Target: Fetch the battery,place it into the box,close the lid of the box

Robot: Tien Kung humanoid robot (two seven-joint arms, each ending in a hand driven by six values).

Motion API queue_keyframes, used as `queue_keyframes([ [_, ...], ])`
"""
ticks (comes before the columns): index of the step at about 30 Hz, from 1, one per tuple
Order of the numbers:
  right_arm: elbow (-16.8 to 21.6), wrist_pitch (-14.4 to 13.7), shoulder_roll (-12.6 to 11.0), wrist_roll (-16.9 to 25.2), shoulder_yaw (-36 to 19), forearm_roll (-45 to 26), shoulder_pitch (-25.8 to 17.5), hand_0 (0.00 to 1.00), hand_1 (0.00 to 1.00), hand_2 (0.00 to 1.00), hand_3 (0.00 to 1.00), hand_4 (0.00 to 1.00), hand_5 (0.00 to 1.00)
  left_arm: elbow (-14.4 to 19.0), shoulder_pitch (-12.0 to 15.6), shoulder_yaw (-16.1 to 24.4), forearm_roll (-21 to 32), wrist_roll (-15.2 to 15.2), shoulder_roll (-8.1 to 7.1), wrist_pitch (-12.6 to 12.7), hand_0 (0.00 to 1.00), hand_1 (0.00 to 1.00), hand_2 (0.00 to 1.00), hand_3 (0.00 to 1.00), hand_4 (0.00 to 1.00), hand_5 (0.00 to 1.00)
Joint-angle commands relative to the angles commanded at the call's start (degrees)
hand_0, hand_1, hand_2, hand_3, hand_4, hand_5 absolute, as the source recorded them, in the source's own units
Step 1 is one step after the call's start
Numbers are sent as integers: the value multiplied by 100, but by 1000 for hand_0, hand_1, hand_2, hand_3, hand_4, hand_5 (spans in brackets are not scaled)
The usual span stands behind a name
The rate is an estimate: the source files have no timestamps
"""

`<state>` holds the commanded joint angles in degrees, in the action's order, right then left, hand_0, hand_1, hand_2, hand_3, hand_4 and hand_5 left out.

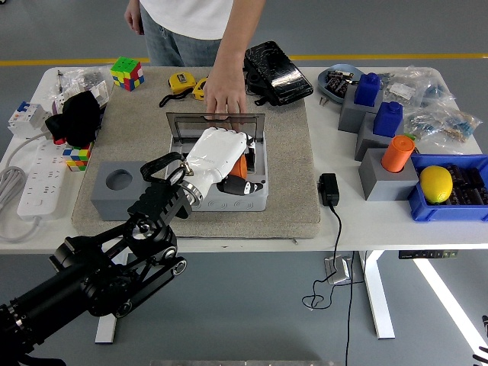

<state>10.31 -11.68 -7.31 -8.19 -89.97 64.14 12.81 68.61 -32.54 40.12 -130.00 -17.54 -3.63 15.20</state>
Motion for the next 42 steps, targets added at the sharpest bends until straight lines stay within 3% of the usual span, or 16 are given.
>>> queue_keyframes([
  [5, 0, 3, 9, -3, -10, -1, -9, 813, 754, 730, 787, 998, 998, 448, 42, 155, 0, -151, -49, -87, 798, 877, 782, 612, 998, 283],
  [6, 0, 4, 10, -4, -10, -2, -13, 813, 753, 730, 787, 998, 998, 582, 47, 214, 0, -176, -61, -112, 998, 998, 998, 969, 998, 326],
  [11, 0, 5, 21, 1, -12, -6, -15, 813, 753, 730, 787, 998, 998, 1263, 47, 524, 0, -198, -109, -224, 998, 998, 998, 969, 998, 326],
  [12, 0, 3, 23, 3, -13, -6, -12, 812, 753, 730, 787, 998, 998, 1356, 44, 567, 0, -191, -118, -234, 998, 998, 998, 998, 998, 397],
  [14, 0, 0, 27, 7, -12, -13, -12, 812, 753, 730, 787, 998, 998, 1518, 40, 634, 0, -192, -141, -233, 998, 998, 998, 998, 998, 397],
  [23, 0, -10, 28, 6, -28, -14, -18, 812, 753, 730, 787, 998, 998, 1599, 70, 804, 0, -167, -148, -80, 998, 998, 998, 998, 998, 402],
  [24, 0, -10, 29, 6, -27, -17, -17, 811, 753, 730, 787, 998, 998, 1586, 74, 815, 0, -146, -148, -21, 998, 998, 998, 998, 998, 608],
  [29, 0, -9, 37, 3, -23, -26, -14, 811, 753, 730, 787, 998, 998, 1491, 99, 935, 0, 319, -171, 428, 998, 998, 998, 998, 998, 608],
  [30, 0, -9, 39, 0, -21, -30, -16, 812, 753, 730, 787, 998, 998, 1487, 113, 956, 0, 500, -182, 573, 998, 998, 998, 998, 998, 998],
  [33, 0, -11, 42, -6, -20, -36, -24, 812, 753, 730, 787, 998, 998, 1462, 142, 1005, 425, 965, -200, 799, 998, 998, 998, 998, 998, 998],
  [35, 0, -13, 44, -9, -20, -39, -29, 812, 753, 730, 787, 998, 998, 1437, 160, 1053, 886, 1144, -202, 736, 998, 998, 998, 998, 998, 998],
  [37, 0, -17, 45, -9, -4, -55, -30, 812, 753, 730, 787, 998, 998, 1378, 181, 1133, 1280, 1130, -204, 485, 998, 998, 998, 998, 998, 998],
  [42, 0, -26, 44, -8, 24, -80, -24, 811, 753, 730, 787, 998, 998, 1215, 211, 1270, 2143, 805, -233, -419, 998, 998, 998, 998, 998, 998],
])
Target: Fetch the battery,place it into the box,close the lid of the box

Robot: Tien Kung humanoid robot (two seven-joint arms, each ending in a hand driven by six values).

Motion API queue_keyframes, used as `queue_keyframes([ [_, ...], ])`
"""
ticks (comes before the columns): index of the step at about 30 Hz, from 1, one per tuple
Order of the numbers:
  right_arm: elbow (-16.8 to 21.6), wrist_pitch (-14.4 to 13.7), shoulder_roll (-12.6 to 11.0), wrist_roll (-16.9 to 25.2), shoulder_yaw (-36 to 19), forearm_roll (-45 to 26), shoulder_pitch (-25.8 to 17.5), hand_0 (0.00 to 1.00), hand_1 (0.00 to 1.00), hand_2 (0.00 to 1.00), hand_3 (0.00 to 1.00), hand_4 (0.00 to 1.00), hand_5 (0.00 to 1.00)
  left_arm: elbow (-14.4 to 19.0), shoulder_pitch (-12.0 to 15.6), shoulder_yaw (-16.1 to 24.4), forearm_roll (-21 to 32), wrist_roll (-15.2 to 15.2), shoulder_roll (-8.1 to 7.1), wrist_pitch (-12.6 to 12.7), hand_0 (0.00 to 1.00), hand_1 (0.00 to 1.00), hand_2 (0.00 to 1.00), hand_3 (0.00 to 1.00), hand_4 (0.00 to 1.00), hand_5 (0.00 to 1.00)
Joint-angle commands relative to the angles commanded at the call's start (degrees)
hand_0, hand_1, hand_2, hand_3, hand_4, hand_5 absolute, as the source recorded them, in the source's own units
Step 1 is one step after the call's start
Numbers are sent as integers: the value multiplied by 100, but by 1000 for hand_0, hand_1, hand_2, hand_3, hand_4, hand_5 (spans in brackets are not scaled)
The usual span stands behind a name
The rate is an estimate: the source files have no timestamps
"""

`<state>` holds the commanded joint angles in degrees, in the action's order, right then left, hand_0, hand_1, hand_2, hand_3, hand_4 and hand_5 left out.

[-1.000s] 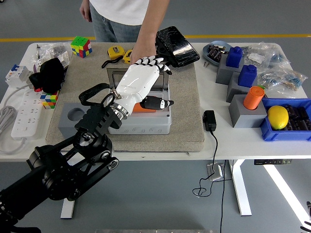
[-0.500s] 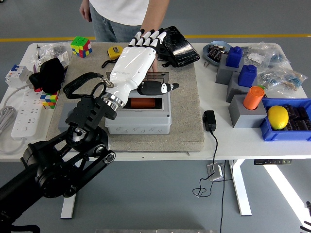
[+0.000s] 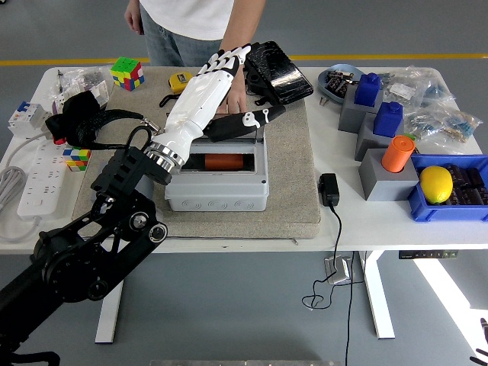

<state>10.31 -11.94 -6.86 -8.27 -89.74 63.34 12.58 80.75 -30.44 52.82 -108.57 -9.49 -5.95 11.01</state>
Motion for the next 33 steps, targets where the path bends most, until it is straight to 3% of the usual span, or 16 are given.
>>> queue_keyframes([
  [2, 0, 0, -3, -7, 7, 1, 1, 811, 753, 730, 787, 998, 998, -26, 10, 45, 85, -144, -11, -295, 998, 998, 998, 998, 998, 998],
  [5, 0, 0, -5, -20, 1, 9, -7, 811, 753, 730, 787, 998, 998, -58, 27, 54, 101, -345, -21, -530, 998, 998, 998, 998, 998, 998],
  [6, 0, -1, -6, -23, -2, 12, -10, 810, 753, 730, 787, 998, 998, -66, 31, 47, 78, -421, -23, -557, 998, 998, 986, 961, 998, 998],
  [11, 0, -6, -13, -24, 31, -18, -10, 810, 753, 730, 787, 998, 998, -108, 49, 77, -417, -864, -31, -708, 998, 998, 986, 961, 998, 998],
  [17, 0, -6, -10, -31, 43, -17, -15, 811, 753, 730, 788, 998, 998, -222, 11, 149, -920, -1021, -71, -773, 998, 998, 980, 949, 998, 998],
  [18, 0, -6, -11, -32, 45, -19, -14, 808, 752, 730, 788, 998, 998, -237, 8, 158, -955, -1026, -78, -772, 998, 998, 936, 893, 998, 998],
  [24, 0, -11, -17, -43, 11, 0, -14, 808, 752, 730, 788, 998, 998, -295, 22, 210, -1194, -1125, -138, -814, 998, 998, 936, 893, 998, 998],
  [25, 0, -11, -15, -41, 13, -4, -14, 809, 752, 730, 788, 998, 998, -300, 34, 222, -1216, -1136, -156, -816, 998, 913, 850, 826, 998, 998],
  [27, 0, -11, -11, -35, 15, -11, -16, 809, 752, 730, 788, 998, 998, -319, 61, 241, -1204, -1151, -188, -841, 998, 913, 850, 826, 998, 998],
  [29, 0, -12, -5, -32, 6, -8, -18, 809, 752, 730, 788, 998, 998, -345, 103, 272, -1127, -1263, -228, -1023, 998, 913, 850, 826, 998, 998],
  [30, 0, -13, -3, -29, 6, -12, -19, 809, 752, 730, 787, 998, 998, -352, 121, 286, -1088, -1309, -241, -1096, 864, 754, 751, 755, 998, 998],
  [33, 0, -11, -1, -30, -3, -7, -20, 809, 752, 730, 787, 998, 998, -319, 184, 338, -1011, -1365, -272, -1181, 864, 754, 751, 755, 998, 998],
])
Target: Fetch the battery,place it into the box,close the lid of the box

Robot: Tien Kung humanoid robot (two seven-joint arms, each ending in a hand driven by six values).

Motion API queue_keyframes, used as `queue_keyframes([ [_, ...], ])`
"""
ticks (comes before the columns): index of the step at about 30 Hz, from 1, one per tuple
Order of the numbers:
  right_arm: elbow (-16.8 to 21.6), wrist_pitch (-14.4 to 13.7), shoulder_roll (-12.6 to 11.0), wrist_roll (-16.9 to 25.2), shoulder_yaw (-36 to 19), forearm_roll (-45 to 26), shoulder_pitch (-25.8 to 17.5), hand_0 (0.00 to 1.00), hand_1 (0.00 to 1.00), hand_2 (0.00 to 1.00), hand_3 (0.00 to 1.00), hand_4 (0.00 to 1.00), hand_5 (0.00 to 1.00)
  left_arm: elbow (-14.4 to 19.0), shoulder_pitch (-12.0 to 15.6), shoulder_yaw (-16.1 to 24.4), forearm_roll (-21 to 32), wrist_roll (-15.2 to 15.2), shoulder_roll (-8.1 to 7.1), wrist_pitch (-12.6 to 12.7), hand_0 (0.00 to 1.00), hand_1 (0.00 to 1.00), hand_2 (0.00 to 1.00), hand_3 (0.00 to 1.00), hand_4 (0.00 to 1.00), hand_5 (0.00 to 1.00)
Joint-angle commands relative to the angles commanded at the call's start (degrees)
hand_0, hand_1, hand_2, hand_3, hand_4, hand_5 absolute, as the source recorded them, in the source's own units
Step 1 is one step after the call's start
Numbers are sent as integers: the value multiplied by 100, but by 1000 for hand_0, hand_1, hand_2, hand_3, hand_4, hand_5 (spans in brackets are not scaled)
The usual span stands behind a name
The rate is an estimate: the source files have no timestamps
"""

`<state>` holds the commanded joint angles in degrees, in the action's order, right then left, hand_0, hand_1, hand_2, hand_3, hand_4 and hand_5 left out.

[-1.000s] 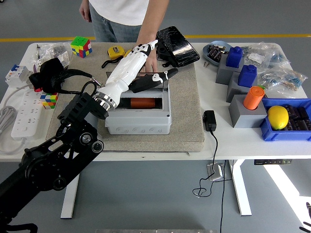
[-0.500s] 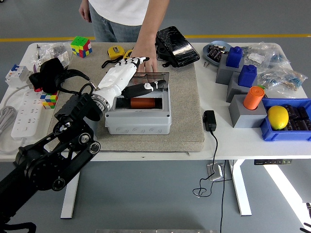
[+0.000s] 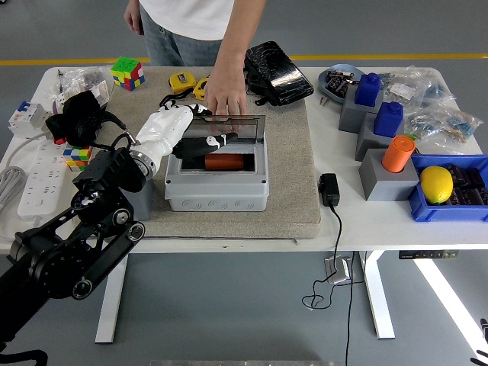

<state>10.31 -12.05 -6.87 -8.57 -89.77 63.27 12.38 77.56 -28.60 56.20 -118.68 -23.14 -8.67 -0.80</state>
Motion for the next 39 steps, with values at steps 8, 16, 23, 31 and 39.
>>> queue_keyframes([
  [8, 0, -4, 3, 2, 3, -15, 4, 808, 752, 730, 788, 998, 998, 131, 28, 59, -50, 37, 0, 170, 752, 609, 664, 687, 998, 998],
  [16, 0, -9, -4, -4, -10, -8, 3, 808, 751, 730, 788, 998, 998, 262, 11, 32, -118, 23, -12, 162, 722, 580, 647, 656, 998, 998],
  [23, 0, -12, -4, 4, -13, -23, 8, 808, 751, 730, 787, 998, 998, 310, -6, -37, -91, -34, -76, 85, 721, 587, 646, 655, 998, 998],
  [31, 0, -27, -50, 3, -22, -25, 48, 808, 751, 730, 788, 998, 998, 495, -220, -379, 380, -580, -491, -593, 656, 443, 640, 654, 998, 998],
  [39, 0, -22, -38, -3, -35, -22, 34, 808, 751, 728, 787, 998, 998, 692, -250, -360, 468, -946, -521, -930, 602, 358, 592, 647, 998, 998],
])
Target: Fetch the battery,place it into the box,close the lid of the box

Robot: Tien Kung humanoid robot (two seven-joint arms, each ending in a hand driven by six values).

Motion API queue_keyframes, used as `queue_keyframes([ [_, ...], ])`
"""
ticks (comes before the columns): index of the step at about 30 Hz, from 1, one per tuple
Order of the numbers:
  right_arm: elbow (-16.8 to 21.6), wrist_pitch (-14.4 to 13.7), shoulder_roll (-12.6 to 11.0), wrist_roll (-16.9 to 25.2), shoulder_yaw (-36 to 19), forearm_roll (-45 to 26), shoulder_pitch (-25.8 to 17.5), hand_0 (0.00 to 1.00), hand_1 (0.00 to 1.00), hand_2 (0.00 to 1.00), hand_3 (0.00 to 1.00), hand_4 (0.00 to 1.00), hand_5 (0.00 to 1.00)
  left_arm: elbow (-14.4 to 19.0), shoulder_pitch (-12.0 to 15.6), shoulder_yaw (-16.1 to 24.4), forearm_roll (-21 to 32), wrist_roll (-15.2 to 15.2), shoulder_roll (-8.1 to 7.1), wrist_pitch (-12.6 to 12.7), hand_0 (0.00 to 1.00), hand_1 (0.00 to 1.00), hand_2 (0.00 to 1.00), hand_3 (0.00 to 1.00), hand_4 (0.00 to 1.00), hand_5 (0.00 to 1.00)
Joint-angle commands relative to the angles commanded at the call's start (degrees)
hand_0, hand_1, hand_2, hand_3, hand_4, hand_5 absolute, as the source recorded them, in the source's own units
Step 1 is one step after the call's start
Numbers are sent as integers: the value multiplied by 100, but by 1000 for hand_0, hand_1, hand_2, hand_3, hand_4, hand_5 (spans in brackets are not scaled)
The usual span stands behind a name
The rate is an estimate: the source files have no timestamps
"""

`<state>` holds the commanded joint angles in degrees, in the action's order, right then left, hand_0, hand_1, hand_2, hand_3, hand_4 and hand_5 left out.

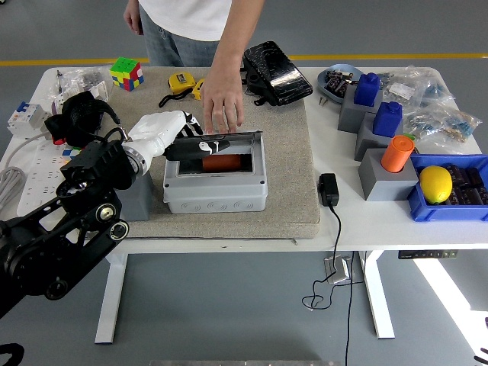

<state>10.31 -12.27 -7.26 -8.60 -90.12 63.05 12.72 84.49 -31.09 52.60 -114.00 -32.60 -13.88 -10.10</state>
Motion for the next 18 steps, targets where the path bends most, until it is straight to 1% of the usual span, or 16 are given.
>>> queue_keyframes([
  [1, 0, 0, 2, 3, 9, -6, 1, 807, 751, 729, 787, 998, 998, 10, 7, -10, 36, -40, 3, -42, 535, 272, 418, 627, 998, 998],
  [4, 0, -7, -4, 4, 20, -7, 10, 807, 751, 729, 787, 998, 998, 44, -1, -76, 244, -218, -25, -236, 535, 272, 418, 627, 998, 998],
  [5, 0, -8, -6, 4, 24, -7, 11, 807, 751, 729, 787, 998, 998, 54, -6, -87, 284, -230, -35, -255, 535, 272, 418, 627, 998, 998],
  [6, 0, -8, -8, 2, 27, -7, 12, 807, 751, 729, 787, 998, 998, 67, -9, -95, 306, -228, -42, -260, 535, 272, 418, 627, 998, 998],
  [7, 0, -10, -10, -1, 25, -1, 11, 807, 751, 729, 787, 998, 998, 112, -4, -85, 334, -210, -49, -255, 499, 269, 399, 616, 998, 998],
  [9, 0, -11, -14, -4, 28, 1, 8, 807, 751, 729, 787, 998, 998, 229, 5, -70, 390, -170, -59, -231, 499, 269, 399, 616, 998, 998],
  [11, 0, -12, -12, -10, 19, 14, 1, 807, 751, 729, 787, 998, 998, 317, -2, -69, 330, -166, -67, -208, 499, 269, 399, 616, 998, 998],
  [14, 0, -14, -5, -9, 18, 15, -7, 807, 751, 728, 788, 998, 998, 357, 0, -29, 164, -154, -55, -138, 500, 256, 384, 621, 998, 998],
  [16, 0, -17, 3, -3, 30, 1, -10, 807, 751, 728, 788, 998, 998, 336, 38, 25, 10, 4, -42, 34, 500, 256, 384, 621, 998, 998],
  [18, 0, -18, 14, -7, 22, 13, -17, 807, 751, 728, 788, 998, 998, 272, 121, 111, -291, 380, -14, 438, 500, 256, 384, 621, 998, 998],
])
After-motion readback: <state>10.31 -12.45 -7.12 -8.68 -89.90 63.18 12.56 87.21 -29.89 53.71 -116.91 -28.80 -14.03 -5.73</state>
